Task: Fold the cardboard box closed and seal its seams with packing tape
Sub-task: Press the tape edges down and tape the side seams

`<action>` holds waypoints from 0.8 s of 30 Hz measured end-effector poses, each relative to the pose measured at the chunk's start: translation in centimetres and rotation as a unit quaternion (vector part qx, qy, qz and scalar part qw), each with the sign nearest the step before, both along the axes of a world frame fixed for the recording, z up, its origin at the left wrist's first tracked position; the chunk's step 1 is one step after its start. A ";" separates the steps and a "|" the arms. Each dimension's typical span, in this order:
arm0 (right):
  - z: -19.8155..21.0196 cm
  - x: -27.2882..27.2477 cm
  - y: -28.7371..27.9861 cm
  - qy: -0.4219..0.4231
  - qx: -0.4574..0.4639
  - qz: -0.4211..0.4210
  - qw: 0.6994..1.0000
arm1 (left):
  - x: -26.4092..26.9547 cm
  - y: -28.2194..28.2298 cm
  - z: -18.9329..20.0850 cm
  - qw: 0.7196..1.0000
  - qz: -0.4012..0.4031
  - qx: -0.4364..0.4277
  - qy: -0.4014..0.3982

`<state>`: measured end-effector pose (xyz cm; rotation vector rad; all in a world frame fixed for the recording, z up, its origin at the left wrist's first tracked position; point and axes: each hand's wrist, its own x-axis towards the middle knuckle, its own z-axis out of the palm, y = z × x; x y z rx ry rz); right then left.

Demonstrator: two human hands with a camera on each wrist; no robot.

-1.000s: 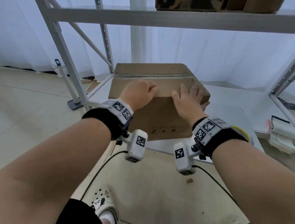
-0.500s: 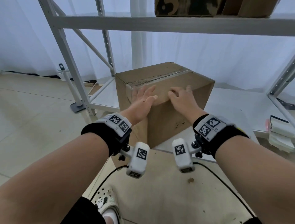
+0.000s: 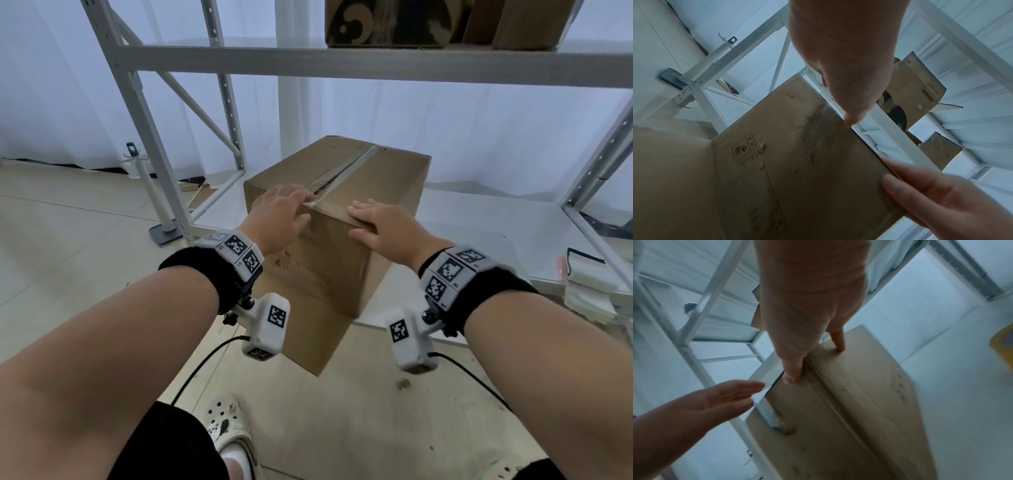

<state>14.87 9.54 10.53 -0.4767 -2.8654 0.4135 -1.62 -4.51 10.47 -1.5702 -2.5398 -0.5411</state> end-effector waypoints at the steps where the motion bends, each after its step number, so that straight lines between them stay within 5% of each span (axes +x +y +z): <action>1: -0.1 0.8 0.7 0.009 -0.015 0.002 1.000 | -0.2 -0.1 0.0 1.000 0.012 -0.001 0.005; 5: -0.4 3.5 3.1 0.049 -0.032 -0.029 0.998 | -0.5 0.2 -0.7 0.997 0.029 -0.056 0.034; 11: -2.1 5.5 5.8 0.094 -0.038 -0.202 0.974 | 3.7 2.7 -2.5 0.992 0.018 -0.050 0.114; 24: -2.6 5.2 8.2 0.105 -0.082 -0.144 0.981 | 3.3 6.1 -3.3 0.994 0.015 -0.035 0.100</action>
